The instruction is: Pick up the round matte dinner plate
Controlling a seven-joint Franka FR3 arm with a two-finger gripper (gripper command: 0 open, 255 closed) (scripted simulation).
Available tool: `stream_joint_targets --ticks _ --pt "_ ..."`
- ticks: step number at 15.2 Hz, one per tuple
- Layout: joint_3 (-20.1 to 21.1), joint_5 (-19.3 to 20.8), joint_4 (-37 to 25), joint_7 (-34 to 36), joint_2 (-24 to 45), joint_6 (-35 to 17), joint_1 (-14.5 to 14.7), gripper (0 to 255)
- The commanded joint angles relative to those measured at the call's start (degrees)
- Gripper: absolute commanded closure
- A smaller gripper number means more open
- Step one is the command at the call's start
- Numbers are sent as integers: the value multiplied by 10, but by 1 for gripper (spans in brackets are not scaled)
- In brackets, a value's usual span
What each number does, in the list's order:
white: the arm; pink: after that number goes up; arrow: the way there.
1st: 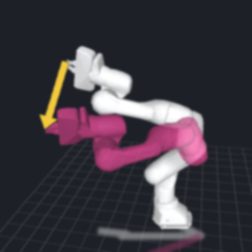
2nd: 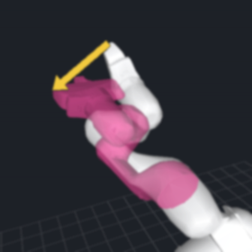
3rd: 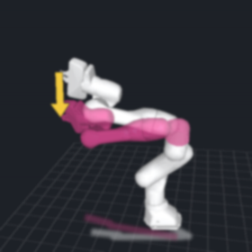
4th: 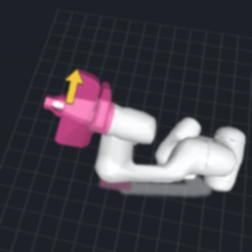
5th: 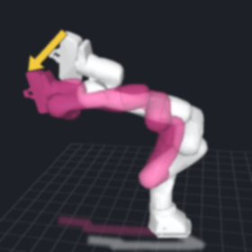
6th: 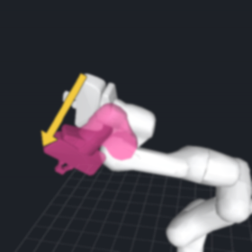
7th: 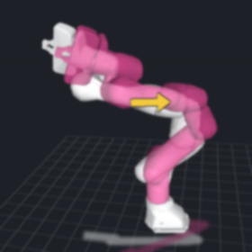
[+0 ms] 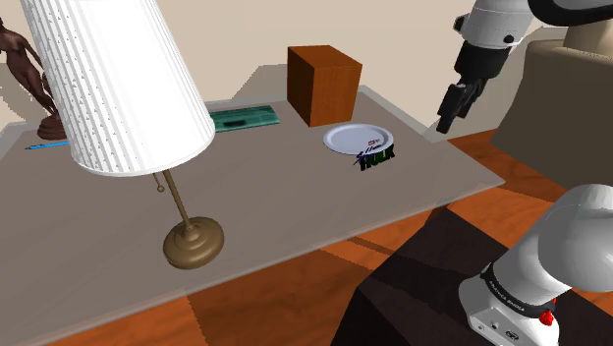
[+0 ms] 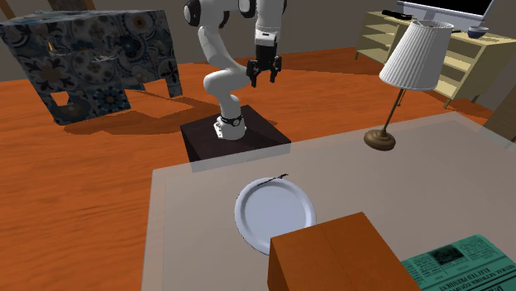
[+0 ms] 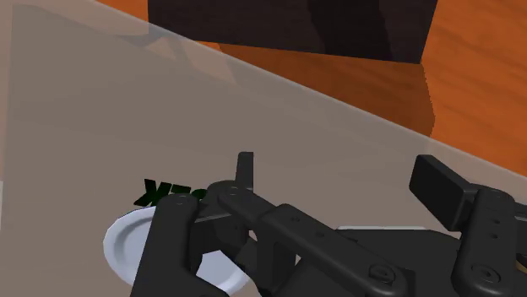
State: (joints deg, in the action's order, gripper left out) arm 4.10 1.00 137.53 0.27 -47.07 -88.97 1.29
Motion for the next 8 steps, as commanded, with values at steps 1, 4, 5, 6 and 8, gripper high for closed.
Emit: stream_joint_targets --ticks 1,4,5,6,8 --pt "0 0 0 0 0 0 0 0" --pt "-49 -27 10 2 30 -60 -22 0" --pt "-65 -37 12 1 41 -80 -28 0" --pt "-81 -48 15 0 53 -100 -33 0" --pt "-114 -72 20 -6 78 -139 -43 0"
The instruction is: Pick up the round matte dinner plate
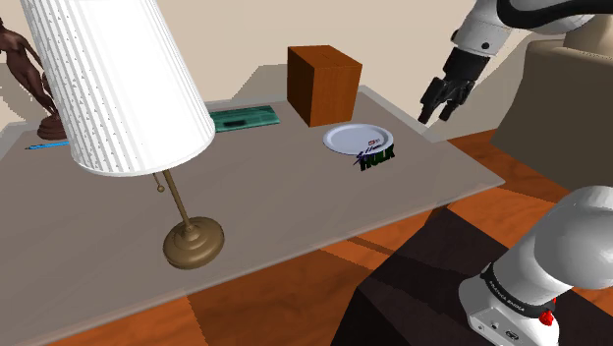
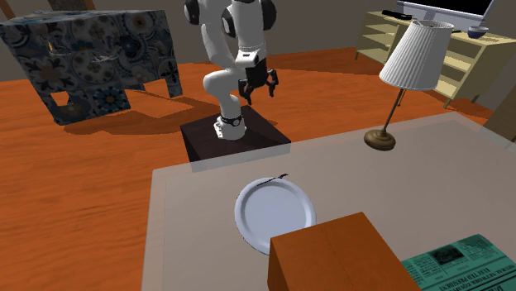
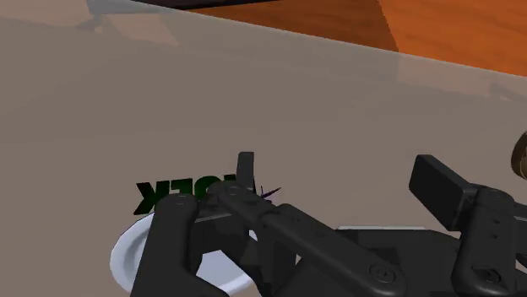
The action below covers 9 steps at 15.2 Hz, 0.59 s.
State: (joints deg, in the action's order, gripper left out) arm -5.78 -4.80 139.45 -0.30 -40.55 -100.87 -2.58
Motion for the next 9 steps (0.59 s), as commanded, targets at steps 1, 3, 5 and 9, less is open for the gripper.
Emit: stream_joint_targets --ticks 1,3,5,9 --pt "-31 -28 2 -4 26 -39 -8 0" --pt "-65 -58 5 -14 54 -76 -13 0" --pt "-99 -94 7 -29 84 -111 -15 0" --pt "-170 -186 5 -73 152 -171 -7 0"
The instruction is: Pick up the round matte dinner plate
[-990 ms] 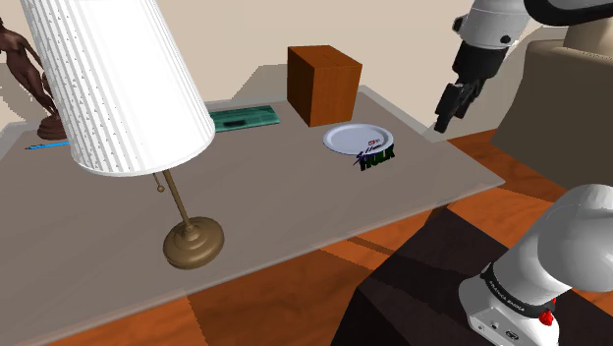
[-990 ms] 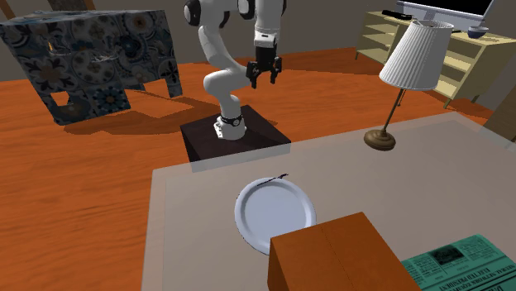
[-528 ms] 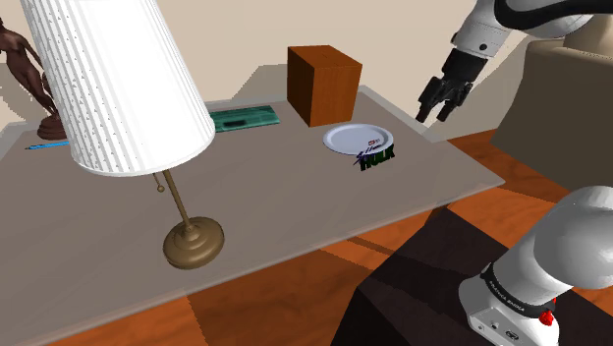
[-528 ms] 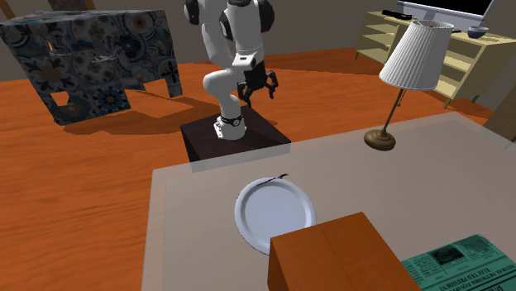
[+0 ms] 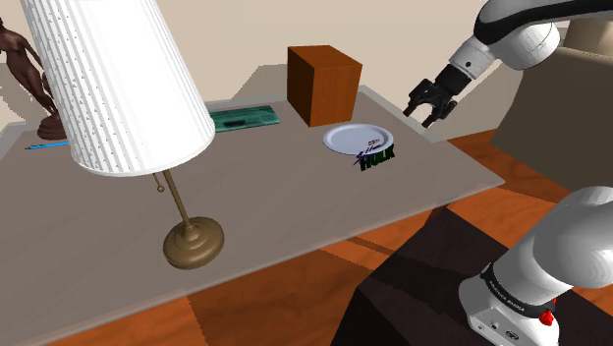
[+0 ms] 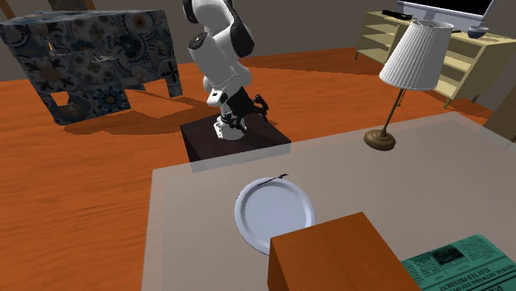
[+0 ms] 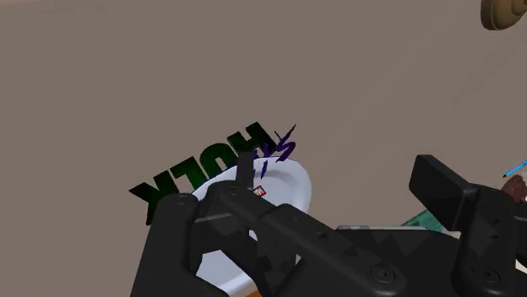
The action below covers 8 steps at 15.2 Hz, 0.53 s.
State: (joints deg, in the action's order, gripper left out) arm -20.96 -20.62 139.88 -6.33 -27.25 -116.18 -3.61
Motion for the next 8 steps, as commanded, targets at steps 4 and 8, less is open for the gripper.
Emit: stream_joint_targets --ticks 4,8 --pt "-94 -152 -12 -82 100 -54 23 0" --pt "-161 -312 -37 -172 203 -45 39 0"
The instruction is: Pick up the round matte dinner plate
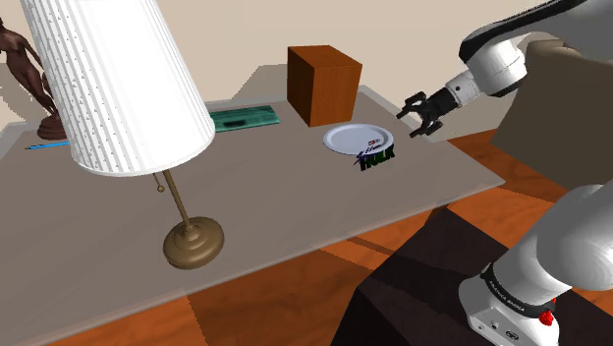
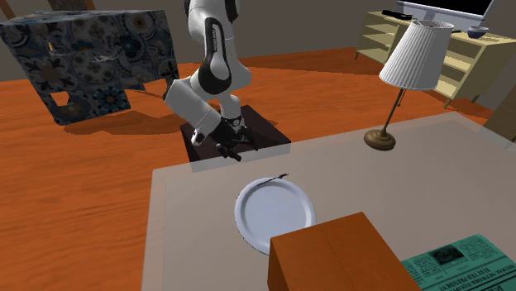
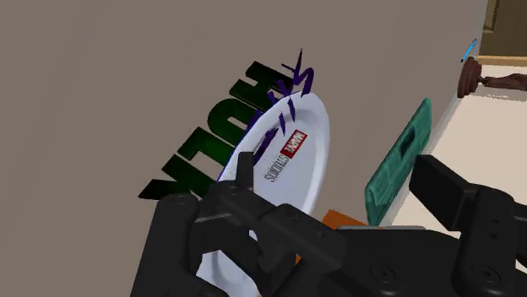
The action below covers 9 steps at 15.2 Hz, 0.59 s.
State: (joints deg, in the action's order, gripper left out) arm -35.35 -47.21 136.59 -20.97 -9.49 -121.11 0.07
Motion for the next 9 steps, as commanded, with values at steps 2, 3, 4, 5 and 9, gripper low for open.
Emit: stream_joint_targets --ticks 2,3,4,5,9 --pt "-40 -133 -21 -69 86 30 0 0" --pt "-47 -176 -30 -88 118 47 -5 0" --pt "-51 -218 -38 -106 150 67 -12 0" --pt "-52 -258 -47 -121 182 87 -22 0" --pt "-44 -292 -51 -147 219 100 -35 0"
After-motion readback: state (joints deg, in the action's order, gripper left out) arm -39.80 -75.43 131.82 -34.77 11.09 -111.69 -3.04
